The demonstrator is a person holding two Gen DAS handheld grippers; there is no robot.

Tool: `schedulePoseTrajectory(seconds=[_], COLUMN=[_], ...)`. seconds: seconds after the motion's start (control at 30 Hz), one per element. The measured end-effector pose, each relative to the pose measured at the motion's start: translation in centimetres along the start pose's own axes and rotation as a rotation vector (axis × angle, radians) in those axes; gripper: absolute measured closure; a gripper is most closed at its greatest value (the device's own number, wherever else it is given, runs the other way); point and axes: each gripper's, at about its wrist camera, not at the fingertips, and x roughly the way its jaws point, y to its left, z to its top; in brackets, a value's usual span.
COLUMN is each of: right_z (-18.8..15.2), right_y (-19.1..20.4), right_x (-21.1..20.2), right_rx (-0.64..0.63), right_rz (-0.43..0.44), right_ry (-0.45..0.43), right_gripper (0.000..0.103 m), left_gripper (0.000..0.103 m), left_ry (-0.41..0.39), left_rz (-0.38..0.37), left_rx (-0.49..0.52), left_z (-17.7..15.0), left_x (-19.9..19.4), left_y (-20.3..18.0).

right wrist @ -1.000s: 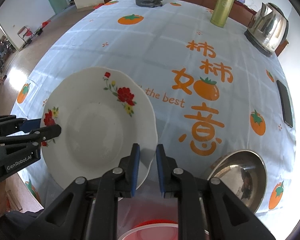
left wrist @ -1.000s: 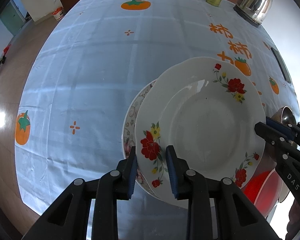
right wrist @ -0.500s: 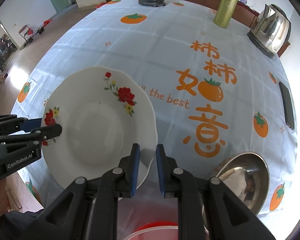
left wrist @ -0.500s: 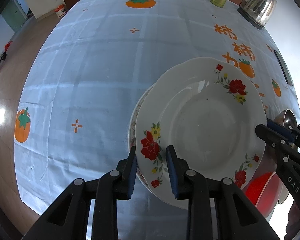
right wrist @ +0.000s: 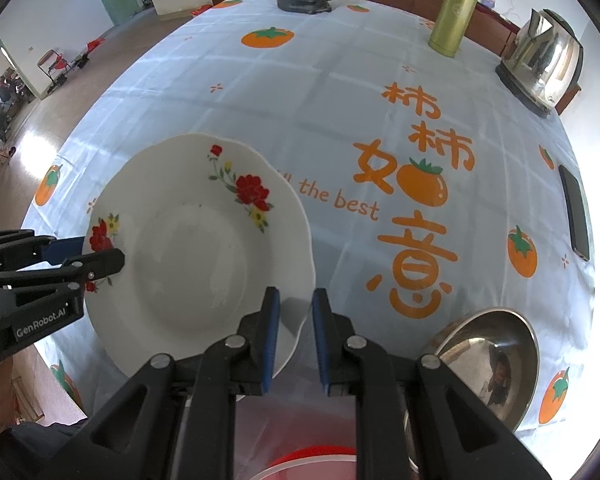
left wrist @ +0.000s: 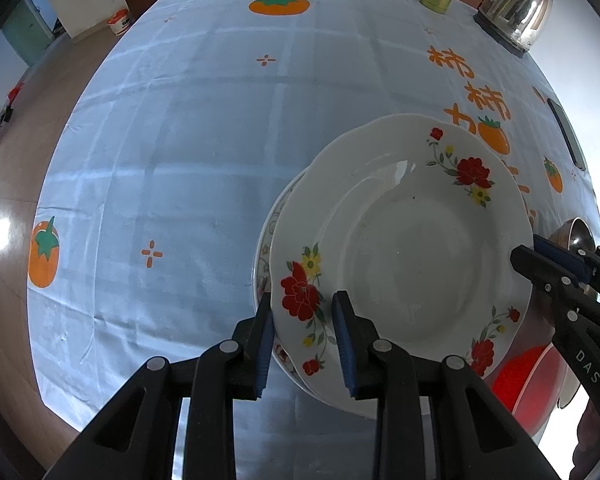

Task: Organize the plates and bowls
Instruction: 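Lower the white red-flower plate onto the stacked plates with both tools, then open both tools and release the plate onto the stack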

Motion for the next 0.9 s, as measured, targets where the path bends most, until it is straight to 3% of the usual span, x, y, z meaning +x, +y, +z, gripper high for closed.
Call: schedulePoseTrajectory(seconds=[0.9], right_z=[0.05], right_y=[-0.53], right_x=[0.97], right_rx=[0.009], right_rz=[0.006], right_ry=[0.018], right_gripper=[0.086], left_gripper=[0.071], left_ry=[0.009], left_rz=[-0.005], left_rx=[0.008], left_z=[0.22], left_x=[1.07], left_y=[-0.17])
